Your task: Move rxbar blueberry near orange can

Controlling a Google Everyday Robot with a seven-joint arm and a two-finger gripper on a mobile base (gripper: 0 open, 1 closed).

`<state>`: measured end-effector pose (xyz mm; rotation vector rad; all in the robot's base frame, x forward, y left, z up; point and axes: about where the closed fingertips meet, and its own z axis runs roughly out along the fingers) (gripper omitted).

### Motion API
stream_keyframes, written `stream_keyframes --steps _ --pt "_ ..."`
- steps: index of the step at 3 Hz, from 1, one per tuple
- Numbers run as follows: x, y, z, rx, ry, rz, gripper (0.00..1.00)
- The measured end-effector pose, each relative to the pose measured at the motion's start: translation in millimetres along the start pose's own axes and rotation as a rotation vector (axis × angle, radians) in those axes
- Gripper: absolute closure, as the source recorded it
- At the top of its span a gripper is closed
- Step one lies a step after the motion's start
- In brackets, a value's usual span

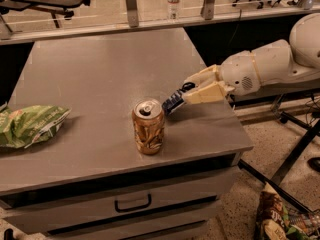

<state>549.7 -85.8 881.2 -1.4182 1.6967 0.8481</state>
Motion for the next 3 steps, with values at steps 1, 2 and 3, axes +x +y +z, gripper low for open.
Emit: stream_keyframes --steps 1,2,3 --pt "1.1 7.6 7.0 -0.067 0.009 -0.042 1.00" --pt "-0.1 15.9 12.2 -0.128 -0.025 -0.084 1.00" --pt "-1.0 16.9 15.3 -0.136 -0.026 -0.088 0.75"
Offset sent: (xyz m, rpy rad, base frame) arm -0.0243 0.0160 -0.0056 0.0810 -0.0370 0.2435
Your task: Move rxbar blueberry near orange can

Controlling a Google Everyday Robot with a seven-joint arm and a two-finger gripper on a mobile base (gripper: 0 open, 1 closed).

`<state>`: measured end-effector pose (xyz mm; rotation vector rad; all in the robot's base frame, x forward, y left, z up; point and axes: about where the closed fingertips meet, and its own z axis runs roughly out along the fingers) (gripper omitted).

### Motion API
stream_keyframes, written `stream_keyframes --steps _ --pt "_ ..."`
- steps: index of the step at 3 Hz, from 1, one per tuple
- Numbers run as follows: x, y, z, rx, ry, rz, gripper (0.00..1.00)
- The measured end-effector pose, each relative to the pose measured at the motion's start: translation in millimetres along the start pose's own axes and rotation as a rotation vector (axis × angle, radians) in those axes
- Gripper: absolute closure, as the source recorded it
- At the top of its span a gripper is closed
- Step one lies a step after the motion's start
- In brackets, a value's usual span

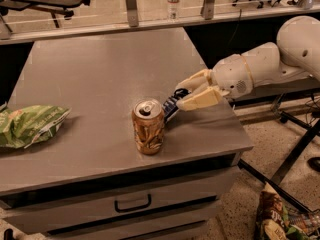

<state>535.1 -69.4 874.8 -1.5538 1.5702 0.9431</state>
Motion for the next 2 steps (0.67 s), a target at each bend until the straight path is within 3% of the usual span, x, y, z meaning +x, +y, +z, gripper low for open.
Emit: stream_keyframes --steps 2 --pt "-1.2 0.3 3.8 -0.007 -0.001 -0.002 0.30"
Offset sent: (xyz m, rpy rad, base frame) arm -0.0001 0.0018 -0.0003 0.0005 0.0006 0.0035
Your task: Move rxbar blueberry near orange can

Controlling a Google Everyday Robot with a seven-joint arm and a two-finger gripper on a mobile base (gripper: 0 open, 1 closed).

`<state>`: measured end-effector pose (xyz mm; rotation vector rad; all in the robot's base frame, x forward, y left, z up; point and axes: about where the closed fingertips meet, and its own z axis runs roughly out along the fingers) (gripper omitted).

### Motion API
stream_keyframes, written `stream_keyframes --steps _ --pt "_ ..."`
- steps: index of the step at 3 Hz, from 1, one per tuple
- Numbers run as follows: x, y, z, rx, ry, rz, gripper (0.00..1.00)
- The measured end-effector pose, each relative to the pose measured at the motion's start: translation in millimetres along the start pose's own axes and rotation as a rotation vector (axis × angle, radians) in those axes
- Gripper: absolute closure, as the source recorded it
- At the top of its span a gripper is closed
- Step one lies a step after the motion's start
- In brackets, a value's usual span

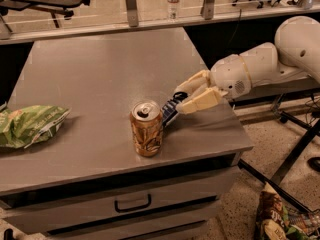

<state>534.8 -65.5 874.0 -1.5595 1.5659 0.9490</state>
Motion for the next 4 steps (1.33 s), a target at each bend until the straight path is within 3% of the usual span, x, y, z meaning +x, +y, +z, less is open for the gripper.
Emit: stream_keyframes --steps 1,2,3,4 --pt "-1 0 2 -0.004 0.000 -0.001 0.05" --pt "-1 0 4 -0.006 -0.001 -0.002 0.00" --pt "-5 -1 -14 0.026 0.011 -0.016 0.00" --pt "-5 -1 -14 0.025 0.011 -0.016 0.00"
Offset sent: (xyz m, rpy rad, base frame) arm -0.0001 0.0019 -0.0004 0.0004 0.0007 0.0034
